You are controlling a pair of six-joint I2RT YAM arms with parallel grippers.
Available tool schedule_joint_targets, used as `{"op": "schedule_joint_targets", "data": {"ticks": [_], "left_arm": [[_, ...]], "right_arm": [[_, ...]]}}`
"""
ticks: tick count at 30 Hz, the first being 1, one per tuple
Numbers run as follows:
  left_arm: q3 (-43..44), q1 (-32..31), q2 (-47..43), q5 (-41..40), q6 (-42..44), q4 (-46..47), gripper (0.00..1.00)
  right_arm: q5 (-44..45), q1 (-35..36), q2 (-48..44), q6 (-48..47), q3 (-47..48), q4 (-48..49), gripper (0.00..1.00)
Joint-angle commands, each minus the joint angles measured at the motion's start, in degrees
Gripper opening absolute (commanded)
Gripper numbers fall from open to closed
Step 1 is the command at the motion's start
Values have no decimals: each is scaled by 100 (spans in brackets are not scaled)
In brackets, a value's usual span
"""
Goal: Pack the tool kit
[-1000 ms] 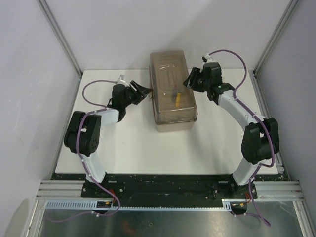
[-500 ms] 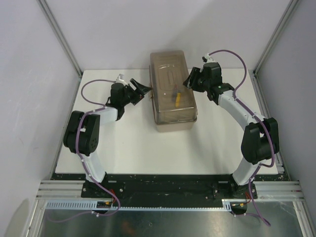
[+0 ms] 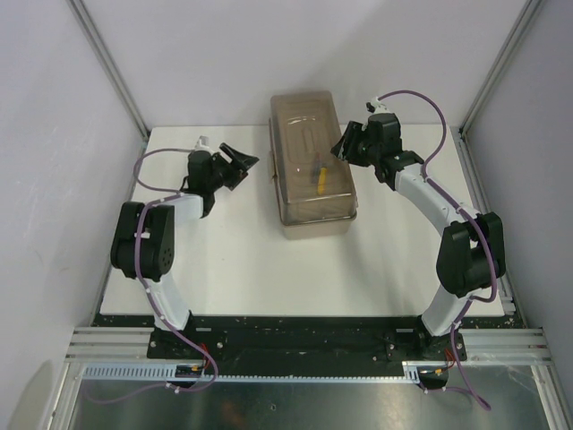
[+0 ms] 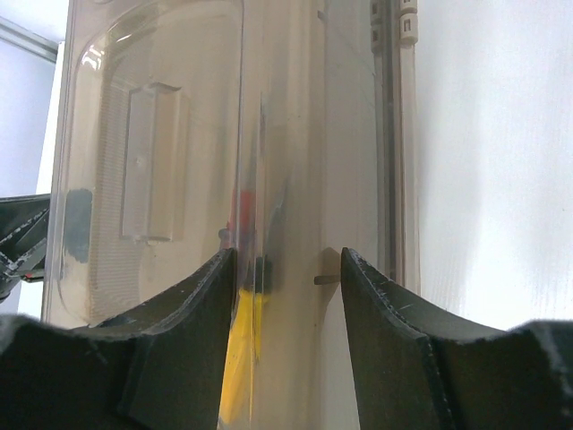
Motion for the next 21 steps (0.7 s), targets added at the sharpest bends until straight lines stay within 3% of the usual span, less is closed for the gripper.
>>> {"op": "schedule_joint_targets", "data": {"ticks": [1,10,21], "left_arm": [[132,7,57,-102,66,-191,74],[1332,-312,542,-1144,543,-2382,66],[2044,-451,963,-906,737,-2825,65]], "right_arm": [[-252,142,374,32,-231,-424,53],[-78,286,224,-252,-223,-337,53],[-151,259,270,-362,-220,-320,52]]}}
